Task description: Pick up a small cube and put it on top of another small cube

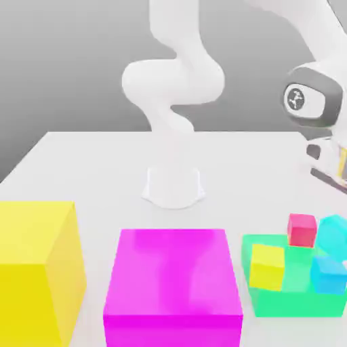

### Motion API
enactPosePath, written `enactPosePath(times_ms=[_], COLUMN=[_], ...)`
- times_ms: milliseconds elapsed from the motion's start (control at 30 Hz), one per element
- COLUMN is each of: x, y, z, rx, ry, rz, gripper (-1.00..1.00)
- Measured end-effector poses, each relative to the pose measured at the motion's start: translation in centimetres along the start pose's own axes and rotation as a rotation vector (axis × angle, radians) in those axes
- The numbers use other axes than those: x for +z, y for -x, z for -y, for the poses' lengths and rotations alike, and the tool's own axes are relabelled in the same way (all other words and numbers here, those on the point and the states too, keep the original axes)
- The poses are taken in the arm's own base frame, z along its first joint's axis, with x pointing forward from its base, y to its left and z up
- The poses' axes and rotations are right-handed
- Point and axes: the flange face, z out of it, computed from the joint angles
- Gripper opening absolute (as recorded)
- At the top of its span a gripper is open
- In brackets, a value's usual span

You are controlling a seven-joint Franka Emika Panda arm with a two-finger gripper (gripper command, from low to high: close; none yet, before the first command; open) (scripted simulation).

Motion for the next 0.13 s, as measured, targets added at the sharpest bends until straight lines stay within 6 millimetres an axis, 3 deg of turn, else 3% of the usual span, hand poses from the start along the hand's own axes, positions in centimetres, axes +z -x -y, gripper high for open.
enactPosePath(times_ms=[33,133], x=[0.70,0.70], y=[0.00,0.00], z=[-0.11,-0.11], rx=[-0.001,-0.001], ry=[0.001,0.001], rz=[-0.001,-0.001], gripper=[1.00,1.00])
